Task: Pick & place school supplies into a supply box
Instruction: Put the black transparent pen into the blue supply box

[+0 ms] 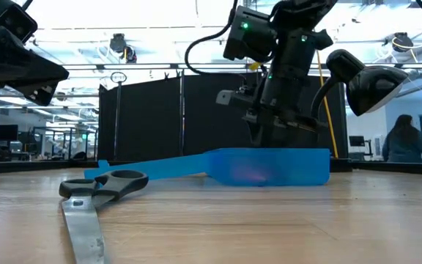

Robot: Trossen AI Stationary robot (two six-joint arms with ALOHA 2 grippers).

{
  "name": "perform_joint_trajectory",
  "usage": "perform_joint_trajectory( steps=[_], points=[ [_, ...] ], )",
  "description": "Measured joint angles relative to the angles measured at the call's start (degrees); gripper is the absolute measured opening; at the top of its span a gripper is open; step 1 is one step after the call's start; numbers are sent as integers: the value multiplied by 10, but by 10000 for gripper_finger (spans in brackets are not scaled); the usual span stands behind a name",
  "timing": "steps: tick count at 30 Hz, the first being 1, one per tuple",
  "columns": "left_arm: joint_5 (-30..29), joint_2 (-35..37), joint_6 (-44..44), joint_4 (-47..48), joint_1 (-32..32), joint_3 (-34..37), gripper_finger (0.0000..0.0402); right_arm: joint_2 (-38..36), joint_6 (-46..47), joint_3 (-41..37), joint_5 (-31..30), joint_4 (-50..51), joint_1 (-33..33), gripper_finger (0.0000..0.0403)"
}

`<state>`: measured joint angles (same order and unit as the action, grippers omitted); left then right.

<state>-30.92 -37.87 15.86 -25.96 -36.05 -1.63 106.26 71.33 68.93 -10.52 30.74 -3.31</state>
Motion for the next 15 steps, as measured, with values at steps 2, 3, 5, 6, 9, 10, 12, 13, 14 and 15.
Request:
perform_joint_trajectory(
  steps=[2, 3, 5, 6, 9, 10, 12, 13, 14, 15],
  points=[
    [0, 0, 0, 0, 0, 0, 37, 0, 0, -1, 11, 1, 1, 81],
    [0, 0, 0, 0, 0, 0, 37, 1, 0, -1, 11, 2, 1, 92],
    [-1, 0, 0, 0, 0, 0, 37, 1, 0, -1, 13, -2, 0, 109],
    [-1, 0, 0, 0, 0, 0, 37, 1, 0, -1, 14, -4, 0, 115],
    [-1, 0, 0, 0, 0, 0, 37, 1, -17, -1, 14, -9, 0, 128],
    [-1, 0, 0, 0, 0, 0, 37, 1, -28, -1, 14, -14, 0, 130],
    [-1, 0, 0, 0, 0, 0, 37, 1, -53, -1, 14, -26, 0, 132],
    [-1, 0, -1, 0, 0, 0, 37, -1, -67, -1, 14, -32, 0, 132],
    [-1, 0, -2, 0, 0, 0, 37, -4, -81, -2, 13, -36, 0, 132],
    [-1, 0, -2, 0, 0, 0, 37, -9, -94, -2, 4, -39, 0, 131]
  ],
)
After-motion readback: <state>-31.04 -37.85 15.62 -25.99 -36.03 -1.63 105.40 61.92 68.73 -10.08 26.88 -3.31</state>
